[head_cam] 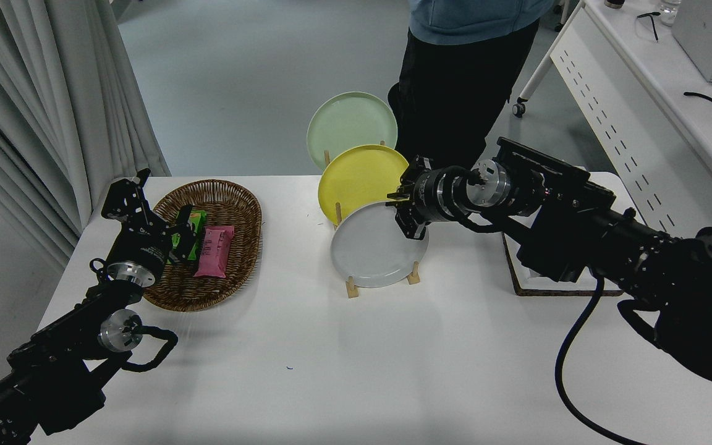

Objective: Place the plate on the table

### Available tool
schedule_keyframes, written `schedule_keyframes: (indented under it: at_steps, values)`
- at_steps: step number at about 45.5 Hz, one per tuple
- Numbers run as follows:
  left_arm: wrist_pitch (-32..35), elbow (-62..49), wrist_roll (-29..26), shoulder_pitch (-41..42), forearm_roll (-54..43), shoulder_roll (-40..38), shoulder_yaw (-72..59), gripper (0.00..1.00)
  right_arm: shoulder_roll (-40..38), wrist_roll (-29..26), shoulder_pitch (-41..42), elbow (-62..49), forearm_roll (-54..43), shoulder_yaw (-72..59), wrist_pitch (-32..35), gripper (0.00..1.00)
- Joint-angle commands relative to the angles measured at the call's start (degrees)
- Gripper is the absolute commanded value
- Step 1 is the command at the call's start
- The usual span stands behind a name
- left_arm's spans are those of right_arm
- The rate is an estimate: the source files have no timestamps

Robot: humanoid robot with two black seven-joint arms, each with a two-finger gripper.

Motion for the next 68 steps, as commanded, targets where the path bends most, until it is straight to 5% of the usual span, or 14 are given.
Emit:
schedule_keyframes:
  at_steps: [1,15,42,68]
  values:
    - [0.00,0.00,0.02,0.02,0.01,0.00,0.00,1.00,0.00,-0.44,0.00,0.11,0.07,0.09,0.01,0.08]
    - [0.00,0.00,0.02,0.02,-0.07,0.00,0.00,1.00,-1.14,-1.94,1.49,0.38,0.16,0.18,-0.07,0.00]
    - [0.00,0.00,0.02,0.02,-0.07,0.00,0.00,1.00,-8.61,-5.10,8.17,7.58,3.14,2.29,-0.34,0.00]
    - [0.00,0.00,0.02,0.02,0.01,0.00,0.00,1.00,-13.97,-4.58,18.37,15.49,3.67,6.59,-12.28,0.00]
